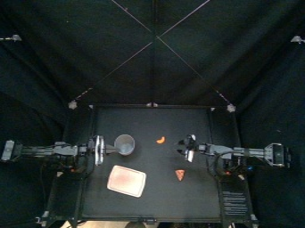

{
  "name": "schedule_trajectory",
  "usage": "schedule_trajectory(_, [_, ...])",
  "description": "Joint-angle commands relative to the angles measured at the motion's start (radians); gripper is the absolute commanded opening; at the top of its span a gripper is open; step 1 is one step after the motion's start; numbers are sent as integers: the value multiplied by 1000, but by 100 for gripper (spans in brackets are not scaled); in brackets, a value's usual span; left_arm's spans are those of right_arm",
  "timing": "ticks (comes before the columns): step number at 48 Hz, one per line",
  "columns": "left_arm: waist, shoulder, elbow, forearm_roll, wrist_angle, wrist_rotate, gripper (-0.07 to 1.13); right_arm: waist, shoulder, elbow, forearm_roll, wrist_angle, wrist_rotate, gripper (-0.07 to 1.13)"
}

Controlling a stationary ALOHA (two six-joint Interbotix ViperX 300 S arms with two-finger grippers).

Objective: Pick the tangerine then place it on the pink plate
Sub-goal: Pick the tangerine

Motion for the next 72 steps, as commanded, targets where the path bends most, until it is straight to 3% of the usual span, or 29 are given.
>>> schedule_trajectory(1, [12,5,-14,0,-5,2,9,-28,100,-91,-61,48,-3,103])
schedule_trajectory(18, [44,5,-8,2,-11,3,9,-63,425,-307,-324,144,-8,103])
schedule_trajectory(26, [52,6,5,2,-12,3,9,-72,538,-380,-387,170,-6,103])
schedule_trajectory(42, [87,6,29,3,-21,3,9,-98,670,-459,-379,166,-6,103])
schedule_trajectory(72, [91,5,44,0,-20,2,9,-141,727,-390,-210,166,-3,98])
